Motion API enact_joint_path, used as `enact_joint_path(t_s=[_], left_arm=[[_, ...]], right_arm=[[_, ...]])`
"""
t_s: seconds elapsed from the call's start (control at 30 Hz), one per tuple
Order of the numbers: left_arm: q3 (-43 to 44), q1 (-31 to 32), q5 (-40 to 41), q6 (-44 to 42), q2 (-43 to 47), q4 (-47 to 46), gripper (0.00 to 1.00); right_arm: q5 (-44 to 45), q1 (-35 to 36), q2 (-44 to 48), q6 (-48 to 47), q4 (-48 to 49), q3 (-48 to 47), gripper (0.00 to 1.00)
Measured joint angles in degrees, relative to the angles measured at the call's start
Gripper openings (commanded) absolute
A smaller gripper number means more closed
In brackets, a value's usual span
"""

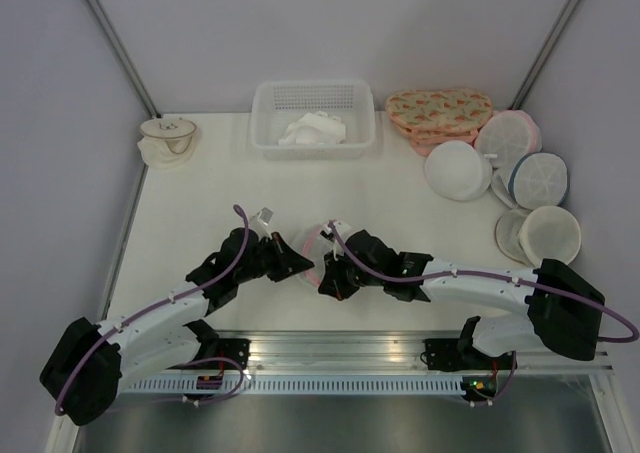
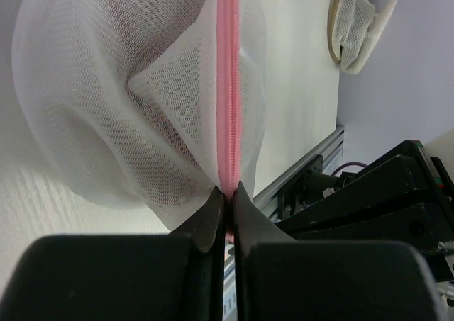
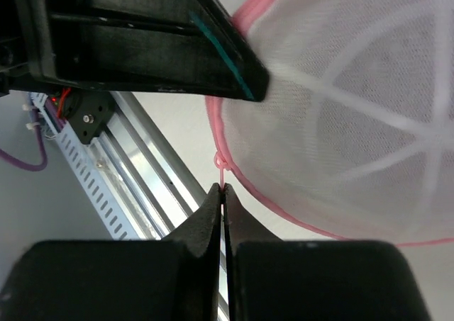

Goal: Unzip the laundry bag and remove the bra

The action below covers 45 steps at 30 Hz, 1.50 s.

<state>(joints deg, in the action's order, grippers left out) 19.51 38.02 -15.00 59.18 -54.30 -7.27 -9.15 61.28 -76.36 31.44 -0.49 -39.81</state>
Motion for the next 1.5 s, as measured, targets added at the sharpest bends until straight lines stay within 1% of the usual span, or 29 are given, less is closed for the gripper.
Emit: enact_joint_path(t_s=[0.13, 0.3, 0.47, 0.6, 0.7, 0.8, 0.87, 0.9, 0.93, 0.97, 1.03, 1.07, 1.1, 1.13, 1.17, 1.2, 1.23, 1.4, 1.5], left_arm=[[0.1, 0.0, 1.4, -0.2, 0.7, 1.1, 0.02], [1.1, 0.0, 3.7, -1.1, 1.4, 3.1, 0.02], [3.4, 0.0, 4.4, -2.8, 1.0, 5.0, 0.02], [5.7, -0.3, 4.4, -5.0, -1.3, 5.5, 0.02], [8.9, -1.7, 4.1, -7.5, -4.3, 5.7, 0.02], [12.7, -3.8, 2.4, -10.3, -8.7, 5.2, 0.03], [16.3, -5.6, 0.2, -12.5, -13.9, 3.3, 0.07], [17.7, -6.3, -1.2, -13.2, -16.3, 2.2, 0.11], [19.1, -6.9, -2.6, -13.8, -18.8, 0.9, 0.28], [20.0, -7.5, -3.8, -14.5, -21.0, -0.1, 0.39], [21.0, -8.1, -5.3, -14.8, -23.8, -1.1, 0.57], [21.0, -8.2, -5.6, -15.0, -24.4, -1.2, 0.62], [21.0, -8.3, -5.7, -14.8, -24.5, -1.0, 0.65], [20.8, -8.3, -5.5, -14.8, -24.1, -0.7, 0.71], [20.4, -8.3, -4.9, -14.9, -23.2, -0.1, 0.73], [19.8, -8.3, -4.3, -14.9, -21.9, 0.5, 0.77], [18.9, -8.3, -3.2, -14.9, -19.7, 1.7, 0.79], [12.4, -7.5, -0.1, -14.5, -4.5, 4.4, 0.82], [9.8, -6.3, -0.1, -13.4, 0.3, 4.5, 0.82]], right_arm=[[3.2, 0.0, -0.7, 0.1, -4.5, -1.5, 0.00], [8.7, 0.1, -4.1, 1.4, -10.8, -1.7, 0.01], [19.4, 0.1, -6.4, 4.1, -17.6, -1.8, 0.00], [27.2, 0.1, -6.7, 6.1, -21.3, -3.7, 0.00], [30.2, 0.1, -6.0, 6.4, -21.9, -4.4, 0.00], [30.6, 0.1, -3.4, 6.2, -22.1, -4.4, 0.00], [29.6, 0.1, -0.4, 5.6, -21.5, -3.7, 0.01], [28.9, 0.1, 1.1, 5.3, -21.1, -3.1, 0.00], [27.9, 0.0, 2.6, 5.1, -20.5, -2.5, 0.00], [27.0, 0.0, 4.0, 4.8, -20.2, -1.9, 0.01], [24.9, 0.0, 6.3, 4.5, -19.3, -0.8, 0.00], [23.8, 0.0, 7.2, 4.3, -18.9, -0.4, 0.00], [23.0, 0.0, 7.8, 4.2, -18.3, 0.0, 0.01], [22.0, 0.0, 8.5, 4.1, -17.6, 0.5, 0.00], [21.4, 0.0, 8.8, 4.0, -17.0, 0.8, 0.00], [20.6, 0.0, 9.1, 3.8, -16.2, 1.1, 0.00], [19.7, 0.0, 9.2, 3.7, -15.6, 1.3, 0.01], [15.2, 0.0, 9.0, 2.6, -11.3, 2.0, 0.00], [12.9, 0.0, 7.9, 1.8, -8.2, 2.0, 0.00]])
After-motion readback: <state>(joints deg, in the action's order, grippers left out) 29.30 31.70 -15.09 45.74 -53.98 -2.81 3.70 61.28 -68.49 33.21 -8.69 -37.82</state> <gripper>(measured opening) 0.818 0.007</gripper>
